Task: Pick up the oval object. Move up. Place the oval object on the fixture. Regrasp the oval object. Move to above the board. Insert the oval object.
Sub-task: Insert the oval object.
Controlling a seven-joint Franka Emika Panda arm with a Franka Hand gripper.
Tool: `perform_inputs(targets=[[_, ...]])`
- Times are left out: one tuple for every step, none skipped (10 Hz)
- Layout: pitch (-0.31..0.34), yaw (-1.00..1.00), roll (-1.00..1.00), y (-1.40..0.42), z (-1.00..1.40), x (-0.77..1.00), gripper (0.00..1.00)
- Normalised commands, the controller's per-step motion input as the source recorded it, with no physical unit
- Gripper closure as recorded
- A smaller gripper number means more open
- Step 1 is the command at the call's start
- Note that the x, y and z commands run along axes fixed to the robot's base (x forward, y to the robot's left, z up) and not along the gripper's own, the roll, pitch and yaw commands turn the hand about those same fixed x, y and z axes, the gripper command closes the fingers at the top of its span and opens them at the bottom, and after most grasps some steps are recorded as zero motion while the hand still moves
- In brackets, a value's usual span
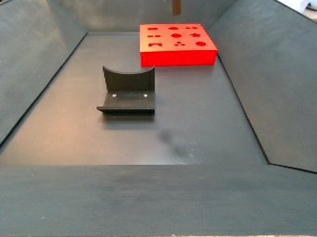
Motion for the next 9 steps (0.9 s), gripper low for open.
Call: perform_inputs(targets=[[-0.081,-0.79,0.0,-0.44,-0.46,0.0,1.0],[-0.116,-0.87,0.0,-0.34,-0.51,-0.01,1.0],[-0.126,-0.9,0.0,-0.27,-0.53,-0.01,1.0],[-0.106,-0.9,0.0,-0.27,-0.49,-0.01,1.0],[-0.093,-0.9,0.0,-0.27,-0.48,-0.01,1.0],[-0.01,-0.39,-0.03,-0.7,0.0,0.21,1.0],[0.046,0.21,0.18,-0.48,0.16,0.0,1.0],[0.08,-0.69,0.2,-0.4,0.72,-0.04,1.0],[0.039,-0.86,0.14,-0.21,0.58,-0.01,1.0]])
